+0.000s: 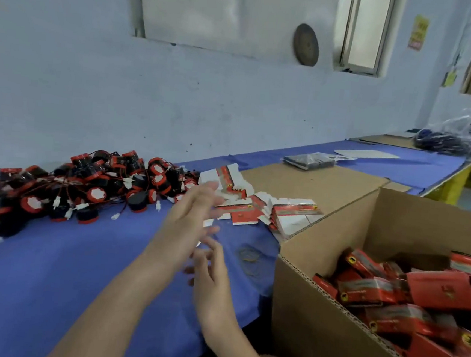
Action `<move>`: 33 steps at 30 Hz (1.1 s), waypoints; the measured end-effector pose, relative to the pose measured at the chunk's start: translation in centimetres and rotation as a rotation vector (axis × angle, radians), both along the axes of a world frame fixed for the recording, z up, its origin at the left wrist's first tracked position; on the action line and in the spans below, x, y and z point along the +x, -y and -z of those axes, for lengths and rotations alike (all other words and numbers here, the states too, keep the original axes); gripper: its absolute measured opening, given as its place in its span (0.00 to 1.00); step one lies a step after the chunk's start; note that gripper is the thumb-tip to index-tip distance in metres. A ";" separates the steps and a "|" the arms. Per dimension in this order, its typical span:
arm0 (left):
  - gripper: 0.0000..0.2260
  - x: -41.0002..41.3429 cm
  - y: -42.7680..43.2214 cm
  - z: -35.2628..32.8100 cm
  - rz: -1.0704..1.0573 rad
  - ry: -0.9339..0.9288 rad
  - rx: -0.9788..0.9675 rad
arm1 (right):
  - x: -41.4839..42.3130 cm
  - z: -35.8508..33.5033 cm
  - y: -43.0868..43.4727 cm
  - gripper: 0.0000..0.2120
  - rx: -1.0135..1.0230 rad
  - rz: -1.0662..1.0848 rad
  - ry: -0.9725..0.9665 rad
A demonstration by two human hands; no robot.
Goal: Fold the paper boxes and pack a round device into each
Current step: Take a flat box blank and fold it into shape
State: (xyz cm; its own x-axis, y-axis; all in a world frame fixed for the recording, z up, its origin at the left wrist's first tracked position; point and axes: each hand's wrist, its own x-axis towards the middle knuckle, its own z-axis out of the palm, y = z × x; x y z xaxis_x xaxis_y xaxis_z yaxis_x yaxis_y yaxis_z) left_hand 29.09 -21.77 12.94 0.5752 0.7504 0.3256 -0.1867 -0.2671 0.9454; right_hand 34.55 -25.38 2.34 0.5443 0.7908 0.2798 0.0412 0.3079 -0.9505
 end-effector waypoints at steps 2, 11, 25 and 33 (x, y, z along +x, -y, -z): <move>0.08 -2.5 -4.0 2.9 -0.208 -0.126 0.067 | -0.3 0.8 -2.4 0.12 -0.025 -0.008 0.009; 0.17 -10.6 -14.3 15.2 -0.623 -1.049 0.388 | 1.5 3.3 -12.7 0.20 -0.471 0.212 0.800; 0.18 -11.2 -14.7 16.1 -0.651 -0.889 0.430 | 5.3 4.5 -16.2 0.12 -0.632 0.250 1.160; 0.14 -12.9 -12.5 13.8 -0.567 -0.458 0.448 | 1.8 1.7 -13.6 0.09 0.103 -0.109 0.816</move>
State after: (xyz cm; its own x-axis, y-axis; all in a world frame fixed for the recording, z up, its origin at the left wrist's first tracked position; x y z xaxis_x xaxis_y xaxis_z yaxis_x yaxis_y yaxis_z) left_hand 16.20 -9.26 -0.89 0.2987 0.8207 0.4871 0.4633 -0.5709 0.6778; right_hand 36.35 -11.80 0.62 0.0609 0.7762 0.6275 0.6703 0.4341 -0.6019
